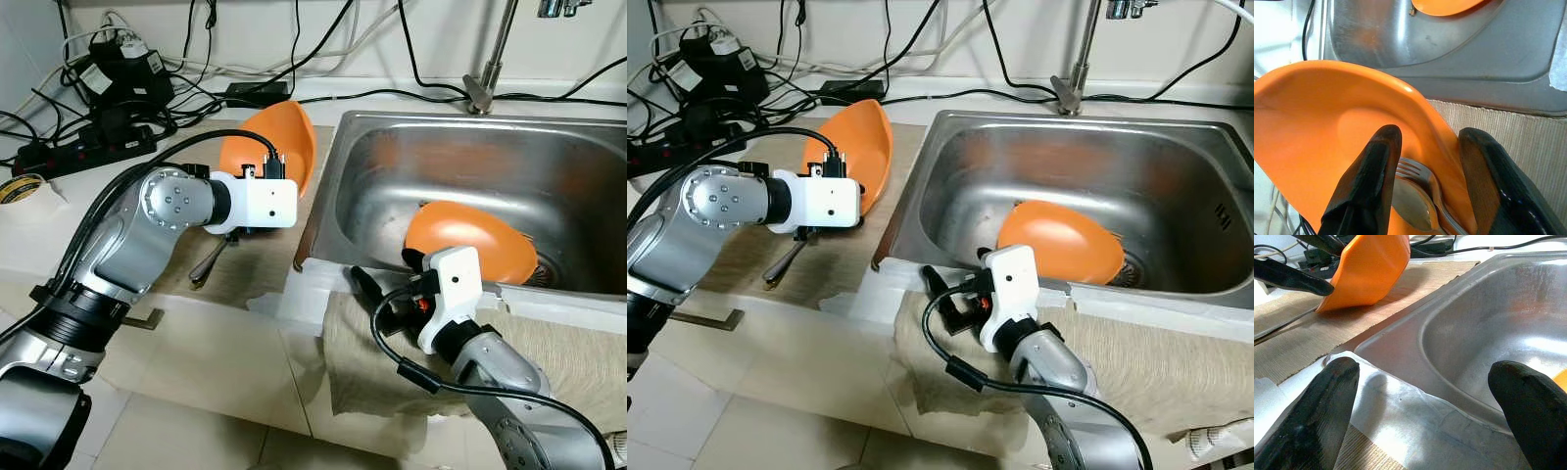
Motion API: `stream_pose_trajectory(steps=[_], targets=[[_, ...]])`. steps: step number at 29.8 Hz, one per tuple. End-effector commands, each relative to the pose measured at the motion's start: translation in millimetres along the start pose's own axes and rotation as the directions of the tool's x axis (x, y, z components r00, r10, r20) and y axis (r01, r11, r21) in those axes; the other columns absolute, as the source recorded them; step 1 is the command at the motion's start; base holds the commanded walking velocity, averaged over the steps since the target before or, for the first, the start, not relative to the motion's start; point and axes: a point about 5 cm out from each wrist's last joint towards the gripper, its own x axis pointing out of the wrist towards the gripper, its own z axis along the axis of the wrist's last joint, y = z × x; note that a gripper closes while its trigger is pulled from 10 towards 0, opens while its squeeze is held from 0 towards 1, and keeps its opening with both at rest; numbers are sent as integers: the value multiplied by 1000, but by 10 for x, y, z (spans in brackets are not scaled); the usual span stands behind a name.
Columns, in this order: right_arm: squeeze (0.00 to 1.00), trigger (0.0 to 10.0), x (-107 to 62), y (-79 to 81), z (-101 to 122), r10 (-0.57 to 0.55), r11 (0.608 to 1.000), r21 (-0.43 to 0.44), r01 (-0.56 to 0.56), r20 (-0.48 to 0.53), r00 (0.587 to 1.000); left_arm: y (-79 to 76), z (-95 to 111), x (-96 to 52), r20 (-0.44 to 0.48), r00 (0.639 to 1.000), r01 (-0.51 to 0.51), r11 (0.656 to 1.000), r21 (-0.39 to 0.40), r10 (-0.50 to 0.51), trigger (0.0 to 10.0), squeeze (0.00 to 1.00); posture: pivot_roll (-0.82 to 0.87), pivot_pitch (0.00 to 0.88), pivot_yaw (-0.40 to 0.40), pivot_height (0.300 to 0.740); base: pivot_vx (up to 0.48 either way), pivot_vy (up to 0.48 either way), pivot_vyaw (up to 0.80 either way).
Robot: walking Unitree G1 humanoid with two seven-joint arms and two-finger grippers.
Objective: Kitchen organization
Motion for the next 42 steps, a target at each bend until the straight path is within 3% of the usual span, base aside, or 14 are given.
stream_pose_trajectory(steps=[1,12,16,18,20,21,22,23,24,26,27,30,32,42], targets=[[0,10000,11,10,-36,2,1000,2,-2,-13,1000,76,6,-89,-5,1000,-9,1000,14,9,10000,0,17,0,113,736,0,0,0],[0,10000,2,13,-30,-3,1000,1,3,-8,1000,282,-55,-179,-37,986,-164,979,-118,161,10000,0,31,0,105,736,0,0,0],[0,10000,43,-111,64,-88,996,-26,89,43,995,395,-180,-263,-91,949,-314,918,-241,301,10000,0,41,0,97,736,0,0,0],[0,10000,65,-208,118,-149,987,-44,153,75,986,451,-233,-290,-111,906,-421,845,-330,408,10000,0,46,0,91,736,0,0,0],[0,10000,83,-298,175,-204,976,-55,210,107,973,467,-276,-310,-122,844,-516,728,-452,522,10000,0,50,0,85,736,0,0,0],[0,10000,83,-298,175,-204,976,-55,210,107,973,467,-276,-310,-122,844,-516,728,-452,522,10000,0,50,0,85,736,0,0,0],[0,10000,108,-353,216,-232,968,-66,242,127,964,453,-305,-327,-145,774,-582,603,-545,616,10000,0,61,0,71,736,0,0,0],[0,10000,127,-366,233,-237,966,-75,249,132,962,428,-326,-336,-167,737,-611,541,-578,655,10000,0,63,0,68,736,0,0,0],[0,10000,127,-366,233,-237,966,-75,249,132,962,428,-326,-336,-167,737,-611,541,-578,655,10000,0,63,0,68,736,0,0,0],[0,10000,158,-371,252,-237,965,-85,250,139,962,362,-365,-347,-205,690,-639,451,-623,694,10000,0,71,0,60,736,0,0,0],[0,10000,158,-371,252,-237,965,-85,250,139,962,362,-365,-347,-205,690,-639,451,-623,694,10000,0,71,0,60,736,0,0,0],[0,10000,227,-380,257,-242,963,-83,256,144,960,279,-441,-388,-275,605,-655,271,-705,747,10000,0,87,0,36,736,0,0,0],[0,10000,257,-387,263,-245,962,-84,259,146,958,272,-479,-435,-306,562,-666,202,-718,769,10000,0,91,0,30,736,0,0,0],[0,10000,312,-370,287,-230,963,-107,248,155,961,22,-443,-462,-349,552,-653,132,-746,757,10000,0,121,0,7,736,0,0,0]])
